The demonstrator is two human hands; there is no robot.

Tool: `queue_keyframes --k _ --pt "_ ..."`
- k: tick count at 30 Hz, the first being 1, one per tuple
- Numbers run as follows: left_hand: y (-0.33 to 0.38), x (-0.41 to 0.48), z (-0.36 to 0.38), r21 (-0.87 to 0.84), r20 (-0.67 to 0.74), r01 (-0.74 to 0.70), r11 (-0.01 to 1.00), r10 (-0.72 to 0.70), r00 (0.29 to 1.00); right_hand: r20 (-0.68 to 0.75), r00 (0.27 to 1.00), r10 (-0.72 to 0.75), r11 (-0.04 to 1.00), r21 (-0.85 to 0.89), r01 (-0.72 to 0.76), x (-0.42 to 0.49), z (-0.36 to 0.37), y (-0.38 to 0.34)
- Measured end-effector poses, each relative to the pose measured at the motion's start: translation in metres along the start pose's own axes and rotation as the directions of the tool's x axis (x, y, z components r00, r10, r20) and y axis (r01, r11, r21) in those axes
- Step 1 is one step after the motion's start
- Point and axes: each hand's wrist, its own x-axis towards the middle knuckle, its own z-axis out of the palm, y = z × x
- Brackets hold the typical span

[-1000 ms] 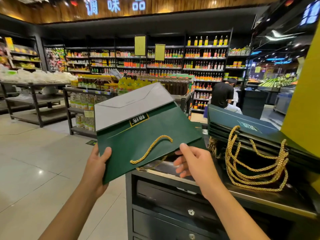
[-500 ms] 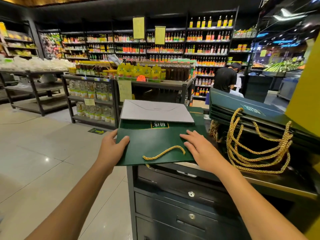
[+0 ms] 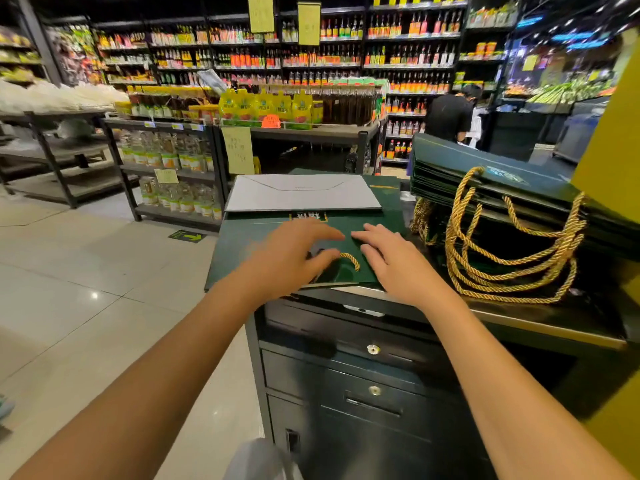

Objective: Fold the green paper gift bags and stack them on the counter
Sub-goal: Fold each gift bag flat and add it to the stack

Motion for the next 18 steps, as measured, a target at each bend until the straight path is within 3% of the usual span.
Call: queue_keyframes --k 3,7,10,18 --pt "0.018 0.015 0.013 0.060 0.155 -0.066 0.996 0.056 0.986 -0.002 1.000 -0.004 1.000 0.020 0.004 -0.002 -0.001 0.000" --pt "0.019 0.026 0.018 0.161 0.195 -0.076 0.984 0.044 0.980 -0.010 1.000 -0.005 1.000 0.017 0.005 -0.003 -0.002 0.000" --pt "0.019 0.028 0.017 0.183 0.178 -0.065 0.981 0.032 0.984 -0.013 1.000 -0.006 1.000 0.020 0.006 -0.002 -0.002 0.000" --pt "0.014 0.022 0.021 0.002 0.081 0.030 1.000 -0.030 0.996 -0.016 1.000 0.000 0.999 0.045 0.001 -0.005 -0.004 -0.003"
